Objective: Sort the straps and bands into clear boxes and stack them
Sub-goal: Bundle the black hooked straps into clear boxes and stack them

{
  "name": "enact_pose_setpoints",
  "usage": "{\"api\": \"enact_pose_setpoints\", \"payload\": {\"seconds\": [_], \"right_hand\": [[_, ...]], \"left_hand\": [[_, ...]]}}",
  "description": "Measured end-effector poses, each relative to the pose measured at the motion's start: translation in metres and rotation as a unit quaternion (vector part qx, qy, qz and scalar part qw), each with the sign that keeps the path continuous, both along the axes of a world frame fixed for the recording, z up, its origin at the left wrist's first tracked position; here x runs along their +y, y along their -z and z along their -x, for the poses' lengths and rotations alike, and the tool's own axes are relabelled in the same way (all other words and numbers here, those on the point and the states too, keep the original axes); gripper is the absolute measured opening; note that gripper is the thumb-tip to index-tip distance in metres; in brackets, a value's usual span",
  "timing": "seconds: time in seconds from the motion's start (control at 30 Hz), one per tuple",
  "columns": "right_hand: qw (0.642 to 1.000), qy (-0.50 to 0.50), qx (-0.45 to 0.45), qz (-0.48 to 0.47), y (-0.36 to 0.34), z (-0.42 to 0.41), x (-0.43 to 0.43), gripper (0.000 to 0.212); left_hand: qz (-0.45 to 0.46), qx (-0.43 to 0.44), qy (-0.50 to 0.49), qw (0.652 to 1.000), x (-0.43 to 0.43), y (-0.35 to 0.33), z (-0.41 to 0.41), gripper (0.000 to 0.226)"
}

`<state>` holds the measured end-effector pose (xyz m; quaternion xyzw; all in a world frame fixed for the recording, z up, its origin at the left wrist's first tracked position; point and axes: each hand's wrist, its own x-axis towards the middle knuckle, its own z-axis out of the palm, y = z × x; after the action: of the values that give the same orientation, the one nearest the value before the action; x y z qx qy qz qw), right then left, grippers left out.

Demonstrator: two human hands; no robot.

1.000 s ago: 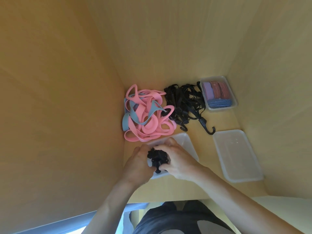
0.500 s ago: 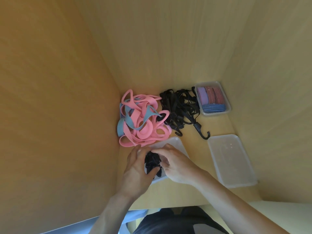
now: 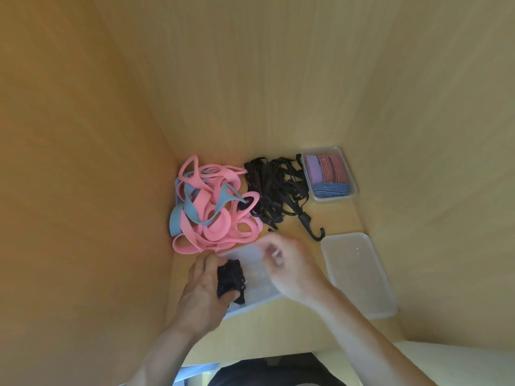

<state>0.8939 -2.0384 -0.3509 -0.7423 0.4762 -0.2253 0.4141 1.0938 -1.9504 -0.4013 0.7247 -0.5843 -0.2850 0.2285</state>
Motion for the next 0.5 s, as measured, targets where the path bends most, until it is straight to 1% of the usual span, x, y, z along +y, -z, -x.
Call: {"api": "enact_pose_setpoints", "payload": {"seconds": [0.07,0.1,0.13,0.17,0.2,0.23,0.27,0.3,0.4,0.5], "right_hand": [[0.991,0.121,-0.037,0.031,0.001,0.020,-0.020,0.031],[0.984,0.173,-0.025,0.037,0.003,0.031,-0.033,0.033],[0.978,0.208,0.007,0.029,0.006,0.040,-0.046,0.030],[0.973,0.223,0.063,0.009,0.011,0.047,-0.060,0.022],[0.967,0.219,0.130,-0.014,0.018,0.053,-0.071,0.009],[0.958,0.207,0.196,-0.030,0.023,0.054,-0.080,0.010],[0.949,0.194,0.246,-0.035,0.028,0.052,-0.086,0.019],[0.941,0.187,0.279,-0.032,0.032,0.048,-0.089,0.025],[0.930,0.184,0.317,-0.008,0.035,0.032,-0.093,0.025],[0.940,0.177,0.291,-0.001,0.036,0.029,-0.097,0.020]], "left_hand": [[0.008,0.011,0.022,1.000,-0.002,-0.001,-0.002,0.063],[0.014,0.012,0.032,0.999,-0.003,-0.002,-0.003,0.061],[0.017,0.010,0.038,0.999,-0.003,-0.004,-0.004,0.059],[0.019,0.008,0.040,0.999,-0.004,-0.005,-0.005,0.059],[0.021,0.007,0.041,0.999,-0.003,-0.006,-0.005,0.059],[0.024,0.005,0.041,0.999,-0.004,-0.007,-0.005,0.059],[0.028,0.003,0.041,0.999,-0.004,-0.009,-0.005,0.059],[0.029,0.001,0.041,0.999,-0.005,-0.010,-0.005,0.058],[0.021,-0.001,0.036,0.999,-0.008,-0.016,-0.006,0.054],[0.022,-0.009,0.041,0.999,-0.011,-0.019,-0.007,0.050]]}}
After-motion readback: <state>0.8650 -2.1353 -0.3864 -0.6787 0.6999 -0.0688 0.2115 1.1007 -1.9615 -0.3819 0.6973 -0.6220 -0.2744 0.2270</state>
